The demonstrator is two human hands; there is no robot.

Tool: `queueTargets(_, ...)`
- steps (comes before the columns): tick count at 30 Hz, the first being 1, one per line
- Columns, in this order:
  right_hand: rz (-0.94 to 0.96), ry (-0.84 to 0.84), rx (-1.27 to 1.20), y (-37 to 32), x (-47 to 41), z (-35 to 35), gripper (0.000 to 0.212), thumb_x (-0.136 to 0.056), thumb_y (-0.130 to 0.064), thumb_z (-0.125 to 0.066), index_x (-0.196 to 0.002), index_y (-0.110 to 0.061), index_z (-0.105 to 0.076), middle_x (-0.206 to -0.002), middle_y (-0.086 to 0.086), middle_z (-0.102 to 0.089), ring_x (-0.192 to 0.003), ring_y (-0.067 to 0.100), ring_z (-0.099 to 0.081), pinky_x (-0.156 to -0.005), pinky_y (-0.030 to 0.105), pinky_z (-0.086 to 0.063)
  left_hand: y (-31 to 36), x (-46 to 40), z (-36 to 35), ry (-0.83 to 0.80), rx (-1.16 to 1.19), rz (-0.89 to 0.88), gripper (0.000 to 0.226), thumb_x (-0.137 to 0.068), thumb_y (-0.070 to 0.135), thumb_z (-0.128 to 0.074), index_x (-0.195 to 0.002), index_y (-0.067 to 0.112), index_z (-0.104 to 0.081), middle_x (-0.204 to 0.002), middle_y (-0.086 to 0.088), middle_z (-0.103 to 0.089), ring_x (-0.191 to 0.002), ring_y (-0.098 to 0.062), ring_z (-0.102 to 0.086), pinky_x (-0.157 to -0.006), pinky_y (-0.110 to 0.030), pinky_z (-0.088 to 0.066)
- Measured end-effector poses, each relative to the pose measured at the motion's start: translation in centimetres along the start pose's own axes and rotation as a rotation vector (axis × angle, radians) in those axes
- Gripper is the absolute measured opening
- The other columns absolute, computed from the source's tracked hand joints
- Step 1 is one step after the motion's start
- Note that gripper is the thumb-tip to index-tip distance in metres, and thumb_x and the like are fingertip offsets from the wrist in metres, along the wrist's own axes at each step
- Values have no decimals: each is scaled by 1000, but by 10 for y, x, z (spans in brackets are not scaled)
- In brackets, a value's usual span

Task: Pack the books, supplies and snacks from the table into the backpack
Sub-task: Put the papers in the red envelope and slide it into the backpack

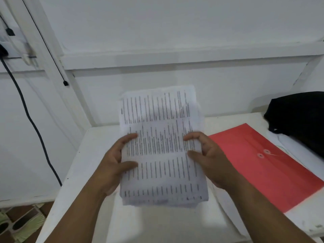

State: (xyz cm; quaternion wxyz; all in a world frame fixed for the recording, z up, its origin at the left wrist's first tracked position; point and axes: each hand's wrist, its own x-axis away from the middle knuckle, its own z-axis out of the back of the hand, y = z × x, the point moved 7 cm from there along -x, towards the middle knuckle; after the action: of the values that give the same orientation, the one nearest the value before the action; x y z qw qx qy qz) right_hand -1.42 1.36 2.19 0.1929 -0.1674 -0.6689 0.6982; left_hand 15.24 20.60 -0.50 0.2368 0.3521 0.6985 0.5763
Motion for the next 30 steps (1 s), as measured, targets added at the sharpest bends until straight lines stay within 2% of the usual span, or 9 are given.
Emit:
queueTargets(5, 88, 19, 434, 5, -16, 18, 42, -99, -2, -45, -115, -40, -51, -115, -13, -62, -64, 7, -62, -58, 23, -55, 15, -13, -42, 181, -625, -157, 74, -85, -10, -55, -124, 53, -50, -121, 34, -54, -114, 5, -55, -83, -20, -53)
queueTargets(8, 195, 18, 521, 7, -23, 23, 45, -99, -1, -40, -126, -35, -48, -120, -15, -59, -68, -5, -54, -62, 9, -44, 6, -20, -66, 186, -715, -192, 76, -88, -7, -50, -134, 52, -39, -132, 29, -47, -120, 8, -47, -93, -16, -44)
queueTargets(10, 324, 41, 606, -4, -21, 21, 38, -101, -6, -38, -132, -25, -47, -121, -12, -55, -93, -5, -55, -75, 4, -48, 6, -22, -79, 239, -769, -291, 73, -89, -6, -48, -137, 48, -37, -131, 35, -42, -120, 16, -41, -98, -13, -40)
queueTargets(12, 480, 123, 648, -13, -16, 23, 33, -102, -23, -33, -130, -18, -49, -126, 4, -55, -105, 9, -57, -80, 16, -58, 14, -19, -93, 322, -802, -502, 57, -92, 6, -51, -138, 38, -39, -129, 36, -42, -123, 15, -41, -98, -8, -38)
queueTargets(15, 597, 202, 650, 5, -10, 31, 40, -105, -40, -25, -125, -18, -51, -121, 16, -58, -103, 18, -62, -74, 24, -61, 0, -7, -99, 472, -826, -703, 42, -92, 23, -50, -133, 21, -46, -127, 13, -50, -123, 5, -47, -99, -11, -43)
queueTargets(19, 525, 116, 649, 53, 1, 28, 41, -104, -48, -18, -124, -26, -46, -128, 11, -58, -122, 21, -56, -91, 31, -57, -40, 1, -102, 541, -846, -641, 40, -89, 22, -45, -127, 32, -46, -120, 3, -55, -112, 1, -52, -96, -26, -50)
queueTargets(21, 512, 126, 603, 55, 0, 30, 43, -104, -49, -18, -123, -25, -48, -128, 9, -60, -124, 19, -55, -97, 20, -51, -42, 4, -101, 562, -830, -630, 38, -88, 20, -48, -125, 31, -47, -118, 2, -57, -110, 0, -54, -94, -26, -52)
queueTargets(28, 373, 137, 594, 74, -12, 24, 32, -100, -24, -33, -127, -21, -49, -136, 6, -56, -129, 14, -49, -103, -1, -31, -44, -3, -85, 490, -813, -485, 44, -87, 10, -49, -126, 31, -48, -128, 23, -53, -121, 0, -54, -101, -35, -52)
queueTargets(30, 406, 158, 584, 70, -17, 18, 33, -98, -16, -35, -127, -22, -49, -132, 4, -58, -126, 14, -52, -105, 2, -32, -38, -5, -77, 466, -801, -445, 53, -83, 0, -50, -124, 35, -49, -127, 30, -53, -119, 2, -55, -98, -29, -54)
